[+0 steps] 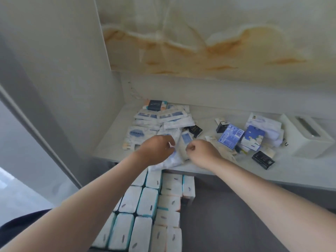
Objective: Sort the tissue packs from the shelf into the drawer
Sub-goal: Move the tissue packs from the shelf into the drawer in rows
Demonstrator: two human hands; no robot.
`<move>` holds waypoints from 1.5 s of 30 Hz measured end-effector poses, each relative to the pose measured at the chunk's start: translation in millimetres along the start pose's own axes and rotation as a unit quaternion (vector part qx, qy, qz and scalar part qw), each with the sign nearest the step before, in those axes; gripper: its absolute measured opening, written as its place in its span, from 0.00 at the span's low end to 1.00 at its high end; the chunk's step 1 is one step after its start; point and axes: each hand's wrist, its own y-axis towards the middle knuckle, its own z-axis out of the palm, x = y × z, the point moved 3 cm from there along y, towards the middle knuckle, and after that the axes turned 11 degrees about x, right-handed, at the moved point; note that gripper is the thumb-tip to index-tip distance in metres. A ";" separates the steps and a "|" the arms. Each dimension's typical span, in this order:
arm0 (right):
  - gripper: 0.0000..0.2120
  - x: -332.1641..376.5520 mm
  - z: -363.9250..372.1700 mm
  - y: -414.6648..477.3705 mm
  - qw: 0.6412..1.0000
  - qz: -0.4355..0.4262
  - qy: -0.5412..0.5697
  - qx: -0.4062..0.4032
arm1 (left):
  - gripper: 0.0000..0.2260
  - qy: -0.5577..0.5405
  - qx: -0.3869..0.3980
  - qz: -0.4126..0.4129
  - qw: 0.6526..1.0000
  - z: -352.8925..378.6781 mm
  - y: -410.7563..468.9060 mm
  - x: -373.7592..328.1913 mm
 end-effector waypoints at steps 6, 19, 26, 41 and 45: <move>0.13 46.6 -28.7 60.9 0.991 -0.101 -0.060 -0.071 | 0.15 -0.024 -0.098 -0.015 0.995 -41.6 30.1 57.6; 0.25 124.2 -33.8 241.0 0.988 0.017 -0.147 0.034 | 0.15 -0.107 -0.074 -0.059 0.990 -44.5 129.7 151.9; 0.33 129.7 -8.9 291.1 0.992 -0.012 -0.078 0.097 | 0.19 -0.278 -0.193 -0.126 0.933 -67.7 147.5 184.0; 0.25 134.0 -27.1 266.6 0.968 -0.183 0.170 -0.017 | 0.30 -0.510 -0.281 -0.074 0.809 -102.2 147.1 183.7; 0.23 122.1 -34.7 238.4 0.964 -0.205 0.170 0.009 | 0.25 -0.568 -0.304 -0.104 0.758 -108.0 137.4 170.1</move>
